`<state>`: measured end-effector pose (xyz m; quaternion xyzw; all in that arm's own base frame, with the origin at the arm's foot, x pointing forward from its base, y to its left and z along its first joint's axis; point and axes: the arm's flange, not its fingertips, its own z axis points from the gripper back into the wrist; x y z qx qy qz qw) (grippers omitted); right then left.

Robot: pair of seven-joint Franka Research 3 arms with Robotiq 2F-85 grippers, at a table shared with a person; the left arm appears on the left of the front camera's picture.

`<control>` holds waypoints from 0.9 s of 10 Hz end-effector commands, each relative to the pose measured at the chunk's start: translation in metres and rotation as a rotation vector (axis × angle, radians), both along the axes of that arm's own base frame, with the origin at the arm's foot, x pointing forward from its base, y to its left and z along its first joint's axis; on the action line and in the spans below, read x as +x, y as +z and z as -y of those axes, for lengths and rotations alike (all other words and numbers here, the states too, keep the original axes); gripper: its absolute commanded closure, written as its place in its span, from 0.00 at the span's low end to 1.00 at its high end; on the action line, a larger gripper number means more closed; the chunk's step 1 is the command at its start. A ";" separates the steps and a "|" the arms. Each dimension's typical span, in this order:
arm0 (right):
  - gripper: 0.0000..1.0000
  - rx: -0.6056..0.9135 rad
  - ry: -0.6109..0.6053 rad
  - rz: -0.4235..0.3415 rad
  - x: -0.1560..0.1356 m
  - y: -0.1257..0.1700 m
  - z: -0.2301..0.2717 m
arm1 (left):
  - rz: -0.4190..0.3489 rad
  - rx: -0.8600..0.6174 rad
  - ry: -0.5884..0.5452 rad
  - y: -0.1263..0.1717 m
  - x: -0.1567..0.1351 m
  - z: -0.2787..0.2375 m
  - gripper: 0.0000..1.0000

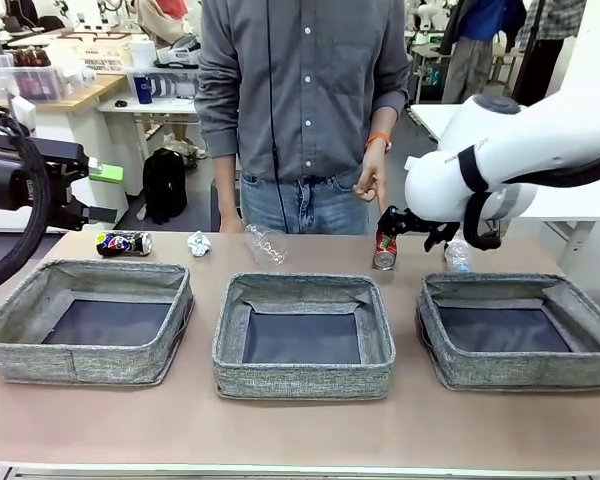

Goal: Sort the waste into the appropriate baskets.
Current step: Pick up the waste item pointed out by the person.

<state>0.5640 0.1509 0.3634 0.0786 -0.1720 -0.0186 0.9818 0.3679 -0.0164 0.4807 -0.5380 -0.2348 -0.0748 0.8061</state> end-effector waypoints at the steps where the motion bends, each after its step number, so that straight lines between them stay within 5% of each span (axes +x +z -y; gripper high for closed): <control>1: 0.00 0.023 -0.078 -0.010 0.044 -0.007 -0.016 | 0.030 -0.018 -0.003 -0.001 0.001 0.002 0.00; 5: 0.00 0.011 -0.180 -0.011 0.094 -0.029 -0.009 | 0.030 -0.018 -0.003 -0.001 0.001 0.002 0.00; 9: 0.00 0.058 -0.180 -0.060 0.106 -0.039 -0.010 | 0.030 -0.018 -0.003 -0.001 0.001 0.002 0.00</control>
